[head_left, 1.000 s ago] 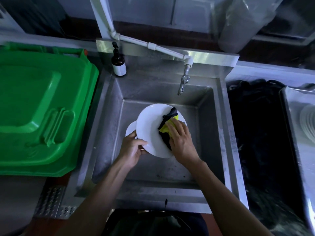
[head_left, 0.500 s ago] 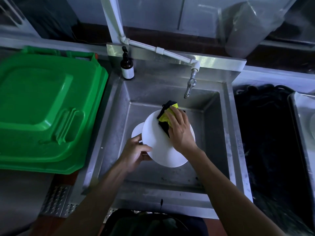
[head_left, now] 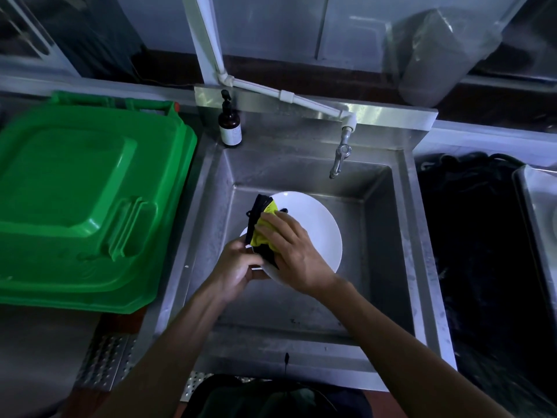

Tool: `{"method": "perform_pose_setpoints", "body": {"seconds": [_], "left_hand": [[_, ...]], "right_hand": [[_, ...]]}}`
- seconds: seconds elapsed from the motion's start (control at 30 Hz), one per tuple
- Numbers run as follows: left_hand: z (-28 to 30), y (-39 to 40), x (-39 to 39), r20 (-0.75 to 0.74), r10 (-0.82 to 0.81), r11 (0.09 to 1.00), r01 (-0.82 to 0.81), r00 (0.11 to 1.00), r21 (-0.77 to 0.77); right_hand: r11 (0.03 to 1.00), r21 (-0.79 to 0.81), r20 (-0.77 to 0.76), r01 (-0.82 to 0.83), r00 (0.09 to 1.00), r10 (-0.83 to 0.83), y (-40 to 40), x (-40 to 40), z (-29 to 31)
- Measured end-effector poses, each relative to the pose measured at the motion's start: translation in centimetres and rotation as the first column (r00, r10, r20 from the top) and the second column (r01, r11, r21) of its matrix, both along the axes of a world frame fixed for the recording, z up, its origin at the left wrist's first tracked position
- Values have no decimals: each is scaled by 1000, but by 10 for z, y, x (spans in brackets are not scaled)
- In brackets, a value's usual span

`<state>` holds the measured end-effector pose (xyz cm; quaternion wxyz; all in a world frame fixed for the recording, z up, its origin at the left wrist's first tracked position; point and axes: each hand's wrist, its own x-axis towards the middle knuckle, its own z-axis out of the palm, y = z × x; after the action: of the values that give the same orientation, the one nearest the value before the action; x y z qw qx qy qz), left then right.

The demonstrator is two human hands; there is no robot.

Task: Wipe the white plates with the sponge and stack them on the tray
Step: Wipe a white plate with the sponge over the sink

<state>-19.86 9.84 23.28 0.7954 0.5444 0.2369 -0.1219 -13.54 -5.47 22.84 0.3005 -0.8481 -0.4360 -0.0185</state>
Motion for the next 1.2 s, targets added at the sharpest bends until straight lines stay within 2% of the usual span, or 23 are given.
{"method": "perform_pose_setpoints", "body": {"seconds": [0.27, 0.4, 0.6, 0.8, 0.9, 1.2], "left_hand": [[0, 7, 3, 1, 11, 1000, -11, 1000, -24], [5, 8, 4, 11, 2, 1000, -2, 1000, -14], [9, 0, 9, 1, 93, 994, -93, 996, -50], [8, -10, 17, 18, 193, 980, -192, 981, -53], [7, -16, 21, 16, 245, 968, -243, 970, -54], [7, -31, 26, -7, 320, 946, -320, 947, -50]], "right_hand": [[997, -71, 26, 11, 1000, -10, 8, 20, 8], [988, -106, 17, 110, 994, -109, 7, 46, 21], [960, -135, 29, 244, 970, -242, -9, 62, 29], [889, -187, -28, 417, 903, -429, -30, 60, 22], [859, -214, -116, 465, 861, -495, -38, 52, 14], [832, -216, -275, 511, 786, -554, -41, 9, 0]]}}
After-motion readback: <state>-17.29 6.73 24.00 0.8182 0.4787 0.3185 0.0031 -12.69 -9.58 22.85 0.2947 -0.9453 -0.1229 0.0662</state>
